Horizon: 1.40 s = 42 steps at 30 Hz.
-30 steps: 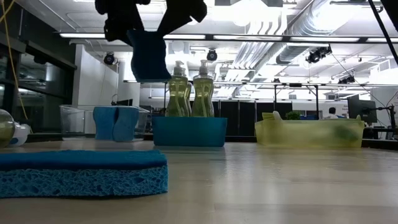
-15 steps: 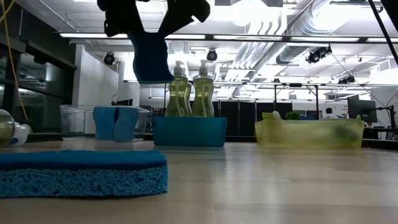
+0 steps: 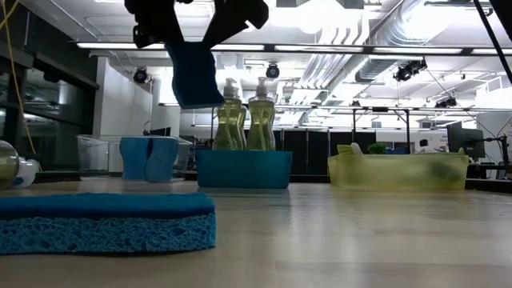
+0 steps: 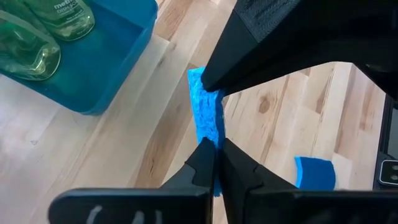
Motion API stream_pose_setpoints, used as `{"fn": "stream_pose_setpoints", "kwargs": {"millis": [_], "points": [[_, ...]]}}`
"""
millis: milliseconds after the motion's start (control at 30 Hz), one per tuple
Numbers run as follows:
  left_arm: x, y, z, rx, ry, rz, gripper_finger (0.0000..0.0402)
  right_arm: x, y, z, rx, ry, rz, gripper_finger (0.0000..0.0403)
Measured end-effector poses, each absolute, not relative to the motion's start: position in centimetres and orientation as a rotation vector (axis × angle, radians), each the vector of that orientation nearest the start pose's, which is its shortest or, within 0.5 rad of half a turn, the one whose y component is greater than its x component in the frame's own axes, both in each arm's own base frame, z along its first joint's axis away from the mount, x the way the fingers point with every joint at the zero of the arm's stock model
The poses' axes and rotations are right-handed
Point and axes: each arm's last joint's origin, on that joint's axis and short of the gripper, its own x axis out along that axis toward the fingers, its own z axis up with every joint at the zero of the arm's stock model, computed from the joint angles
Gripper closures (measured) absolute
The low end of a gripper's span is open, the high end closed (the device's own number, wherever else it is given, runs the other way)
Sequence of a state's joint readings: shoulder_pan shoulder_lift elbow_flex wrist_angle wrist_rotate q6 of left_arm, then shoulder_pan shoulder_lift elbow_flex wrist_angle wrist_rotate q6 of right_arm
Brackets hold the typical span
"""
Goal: Pick & Place Kitchen Sink Supplies
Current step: Put the blue sponge into the transparent bin
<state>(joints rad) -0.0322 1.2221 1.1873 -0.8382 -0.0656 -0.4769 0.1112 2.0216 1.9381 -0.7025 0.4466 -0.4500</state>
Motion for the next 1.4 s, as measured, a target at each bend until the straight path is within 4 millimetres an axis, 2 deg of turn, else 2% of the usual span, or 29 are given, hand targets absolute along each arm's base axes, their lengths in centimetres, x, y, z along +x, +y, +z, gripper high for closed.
{"fn": "stream_pose_setpoints", "kwargs": {"millis": [233,433,667,867,1100,1400], "points": [[23.8,-0.6,32.9,-0.402,0.852,0.238,0.0399,45.0,3.7,31.5,-0.616,0.812,-0.195,0.0359],[23.8,-0.6,32.8,-0.398,0.855,0.235,0.0400,44.8,3.7,32.1,-0.542,0.776,-0.192,0.0293],[23.2,-0.3,32.6,-0.342,0.886,0.337,0.0401,43.1,3.3,34.1,-0.468,0.772,-0.284,0.0212],[21.8,0.3,34.5,-0.264,0.924,0.470,0.0401,41.0,3.1,36.0,-0.400,0.779,-0.323,0.0197],[19.9,3.0,37.1,-0.210,0.959,0.596,0.0402,39.6,3.0,36.3,-0.305,0.838,-0.359,0.0197],[16.6,8.4,38.0,-0.218,0.954,0.754,0.0401,38.9,3.1,35.8,-0.209,0.899,-0.375,0.0196]]}}
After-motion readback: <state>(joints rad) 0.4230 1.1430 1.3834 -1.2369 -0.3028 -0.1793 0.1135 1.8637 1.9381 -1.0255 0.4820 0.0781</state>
